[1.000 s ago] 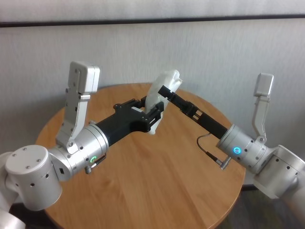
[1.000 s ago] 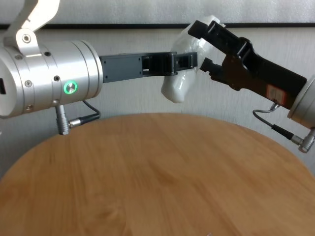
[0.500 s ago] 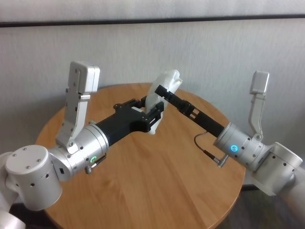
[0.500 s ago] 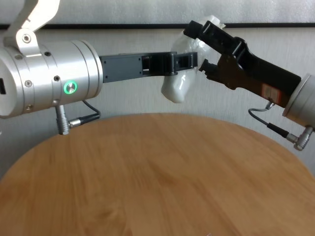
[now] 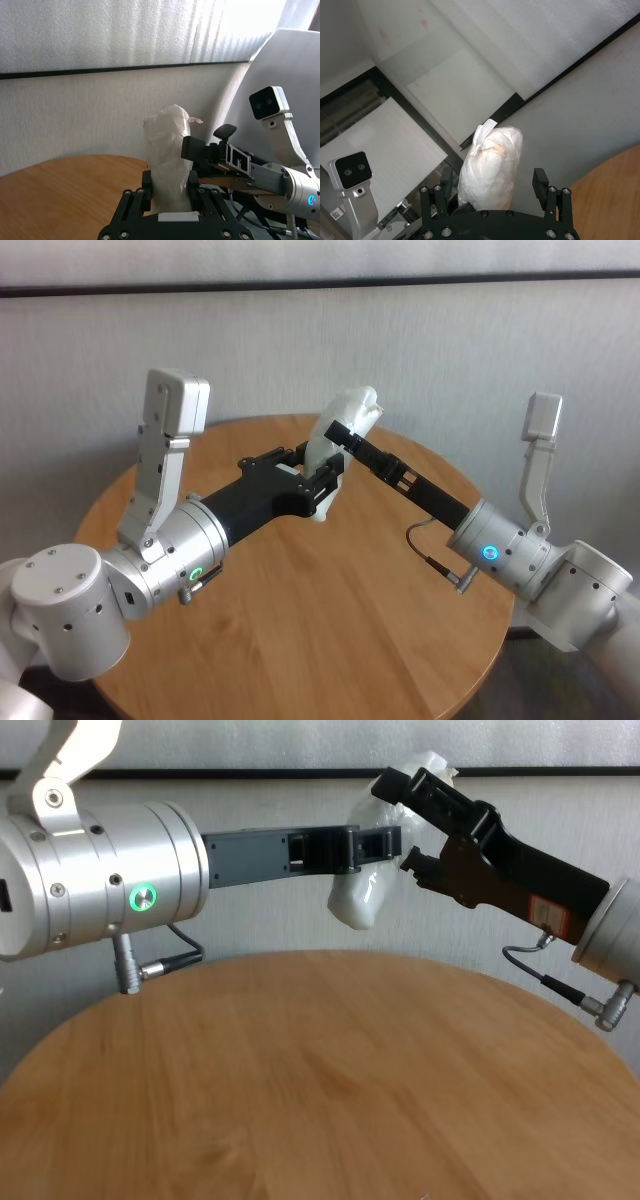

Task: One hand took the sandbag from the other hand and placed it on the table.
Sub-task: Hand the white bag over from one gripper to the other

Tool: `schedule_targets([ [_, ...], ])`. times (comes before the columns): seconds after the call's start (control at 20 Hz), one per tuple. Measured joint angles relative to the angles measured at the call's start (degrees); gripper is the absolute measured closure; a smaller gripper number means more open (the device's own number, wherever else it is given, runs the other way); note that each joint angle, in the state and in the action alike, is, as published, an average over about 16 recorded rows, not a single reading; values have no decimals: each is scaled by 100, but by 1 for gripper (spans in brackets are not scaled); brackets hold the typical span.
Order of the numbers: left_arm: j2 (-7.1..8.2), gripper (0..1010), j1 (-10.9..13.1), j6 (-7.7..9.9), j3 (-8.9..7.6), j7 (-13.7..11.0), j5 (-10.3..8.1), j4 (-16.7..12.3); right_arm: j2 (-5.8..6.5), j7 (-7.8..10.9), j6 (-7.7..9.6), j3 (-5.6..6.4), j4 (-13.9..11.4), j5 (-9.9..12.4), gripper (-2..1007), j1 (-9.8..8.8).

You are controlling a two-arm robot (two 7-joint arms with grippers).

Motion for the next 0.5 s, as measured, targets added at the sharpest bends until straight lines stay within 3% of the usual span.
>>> schedule_targets([
  [0.5,0,566,0,0,0,0,0,0,7,-10,-17,11,-26,-27,76,-7],
])
